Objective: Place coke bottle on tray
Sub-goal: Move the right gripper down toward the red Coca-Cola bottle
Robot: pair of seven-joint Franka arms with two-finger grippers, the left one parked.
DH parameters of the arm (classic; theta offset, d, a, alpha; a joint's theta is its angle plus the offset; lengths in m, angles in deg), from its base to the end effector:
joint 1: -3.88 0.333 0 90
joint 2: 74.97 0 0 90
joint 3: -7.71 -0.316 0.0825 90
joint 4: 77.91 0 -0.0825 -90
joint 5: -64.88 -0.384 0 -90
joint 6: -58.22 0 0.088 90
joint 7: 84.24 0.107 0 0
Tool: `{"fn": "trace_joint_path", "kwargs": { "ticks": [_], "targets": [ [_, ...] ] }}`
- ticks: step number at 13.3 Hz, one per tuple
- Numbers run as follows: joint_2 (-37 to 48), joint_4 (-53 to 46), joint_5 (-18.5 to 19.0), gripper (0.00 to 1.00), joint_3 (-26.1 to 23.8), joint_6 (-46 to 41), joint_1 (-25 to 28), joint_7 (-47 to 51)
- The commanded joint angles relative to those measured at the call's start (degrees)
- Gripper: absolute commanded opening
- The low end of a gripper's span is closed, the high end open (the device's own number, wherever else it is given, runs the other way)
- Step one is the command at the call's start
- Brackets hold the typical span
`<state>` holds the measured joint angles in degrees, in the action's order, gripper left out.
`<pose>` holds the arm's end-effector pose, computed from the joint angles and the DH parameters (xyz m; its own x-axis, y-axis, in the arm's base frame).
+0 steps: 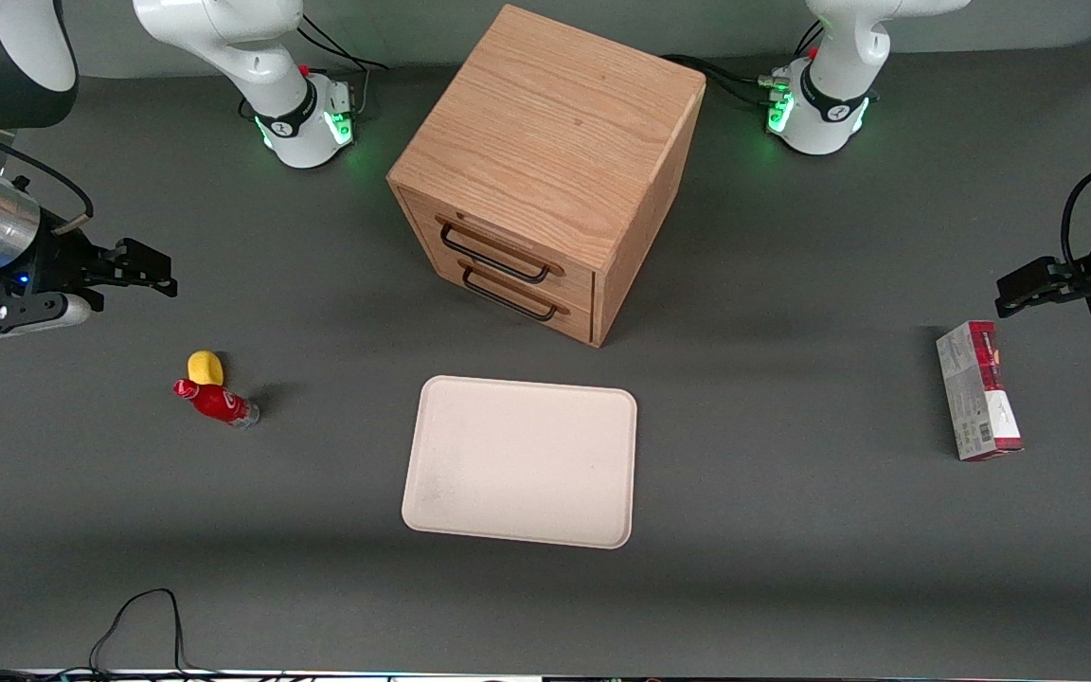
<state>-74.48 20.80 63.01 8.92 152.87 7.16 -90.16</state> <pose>0.5523 0.0232 0.5642 0.9889 0.1363 -0.0586 0.1342 -0.9902 -0.0387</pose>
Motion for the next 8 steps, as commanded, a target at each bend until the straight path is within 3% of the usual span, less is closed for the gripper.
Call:
{"fn": "trace_joint_path", "kwargs": {
  "ticks": [1, 8],
  "targets": [
    [-0.76, -1.94, -1.11, 1.00, 0.37, -2.87, -0.37, 0.47],
    [-1.11, -2.56, -0.59, 1.00, 0.37, -3.33, -0.12, 0.64]
  ]
}}
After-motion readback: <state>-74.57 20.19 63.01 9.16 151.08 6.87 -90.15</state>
